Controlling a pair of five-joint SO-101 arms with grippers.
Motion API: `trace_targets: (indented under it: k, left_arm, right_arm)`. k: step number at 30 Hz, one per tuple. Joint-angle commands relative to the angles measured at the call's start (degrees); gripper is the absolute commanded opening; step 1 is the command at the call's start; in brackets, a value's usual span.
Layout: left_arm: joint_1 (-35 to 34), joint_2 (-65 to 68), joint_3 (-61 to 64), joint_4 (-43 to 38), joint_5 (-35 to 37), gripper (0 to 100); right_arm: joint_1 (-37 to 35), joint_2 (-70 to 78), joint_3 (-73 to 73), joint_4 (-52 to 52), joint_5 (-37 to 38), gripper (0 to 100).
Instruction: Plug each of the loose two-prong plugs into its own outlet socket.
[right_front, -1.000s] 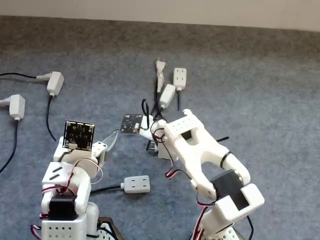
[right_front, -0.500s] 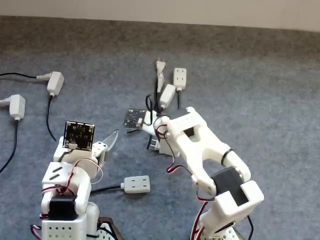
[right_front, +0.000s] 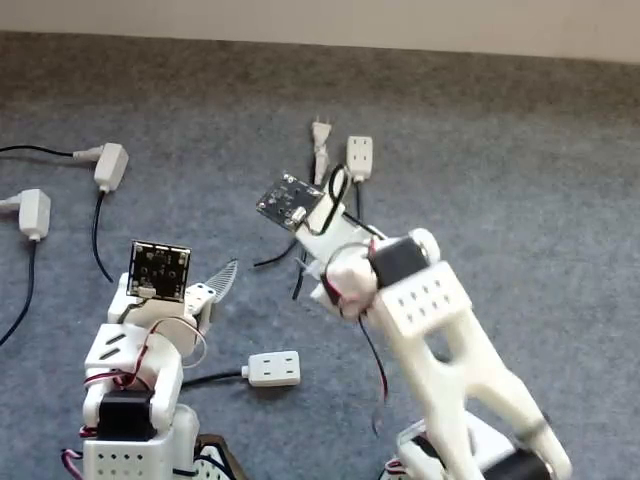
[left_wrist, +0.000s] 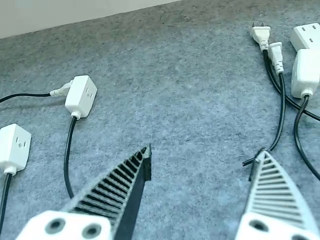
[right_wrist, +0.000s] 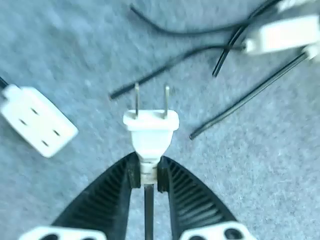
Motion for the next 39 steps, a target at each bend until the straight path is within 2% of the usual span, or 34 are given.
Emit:
trace_targets:
  k: [1,4,8,14,26,30,39]
  left_arm:
    - [5.8,-0.4,-2.5,2.4,-2.5,31]
    - [9.1,-0.6,-5.5,6.6,-3.9,32]
    - [9.4,-0.6,-6.4,6.9,-3.9,32]
    - [9.4,-0.6,-8.5,6.9,-3.9,31]
    - [11.9,-0.5,-7.3,6.8,-3.9,31]
    - [14.0,-0.2,-3.0,3.2,-4.1,31]
    - [13.7,-0.2,0.5,1.4,-4.2,31]
  right_arm:
    - [-3.6,-9.1,0.6,-0.7,-6.8,0.7]
    - [-7.1,-13.2,6.5,-6.8,-9.9,0.7]
    - [-12.5,-16.0,16.6,-15.7,-12.0,0.7]
    - [-13.4,-14.0,24.8,-21.5,-11.8,0.6]
    - [-13.7,-13.8,24.7,-21.7,-12.1,0.6]
    - [-13.8,-13.8,22.5,-21.2,-13.0,0.6]
    - [-13.4,-13.8,9.1,-11.3,-13.8,0.6]
